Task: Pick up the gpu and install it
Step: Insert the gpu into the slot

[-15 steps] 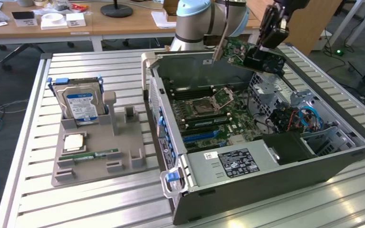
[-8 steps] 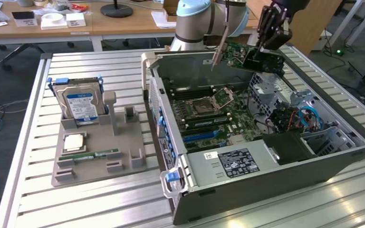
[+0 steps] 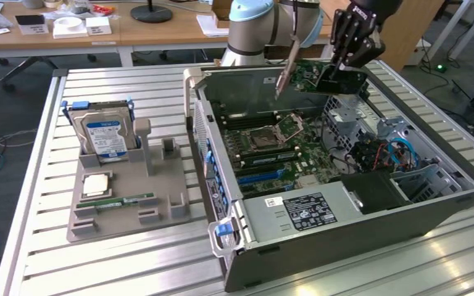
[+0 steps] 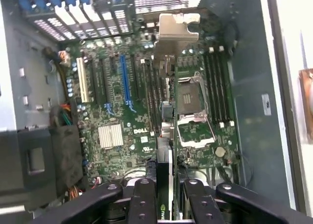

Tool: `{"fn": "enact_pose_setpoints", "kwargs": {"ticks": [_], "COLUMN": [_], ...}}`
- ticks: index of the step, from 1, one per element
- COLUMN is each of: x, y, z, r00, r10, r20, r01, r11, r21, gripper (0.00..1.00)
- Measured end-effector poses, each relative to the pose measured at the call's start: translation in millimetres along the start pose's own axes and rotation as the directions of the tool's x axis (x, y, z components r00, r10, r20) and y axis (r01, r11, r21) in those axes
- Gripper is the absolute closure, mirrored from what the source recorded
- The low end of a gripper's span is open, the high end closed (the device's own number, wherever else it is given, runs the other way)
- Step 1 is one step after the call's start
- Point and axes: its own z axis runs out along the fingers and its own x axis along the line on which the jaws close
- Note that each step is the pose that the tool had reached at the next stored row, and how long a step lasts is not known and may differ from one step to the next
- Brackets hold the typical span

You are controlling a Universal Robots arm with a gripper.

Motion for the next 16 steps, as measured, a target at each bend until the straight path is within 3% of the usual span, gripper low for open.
{"fn": "enact_pose_setpoints", "kwargs": {"ticks": [5, 10, 16], "x": [0.0, 0.0, 0.0], "y": [-0.1, -0.2, -0.1], "z": [1.2, 2.1, 2.4], "r00": [0.9958, 0.9845, 0.9809], "r10": [-0.091, -0.175, -0.194], "r20": [-0.0081, -0.0167, -0.0187], "r01": [0.091, 0.175, 0.194], "r11": [0.9958, 0.9846, 0.9811], "r21": [-0.0024, -0.0054, -0.0052], "gripper": [0.74, 0.74, 0.74]}}
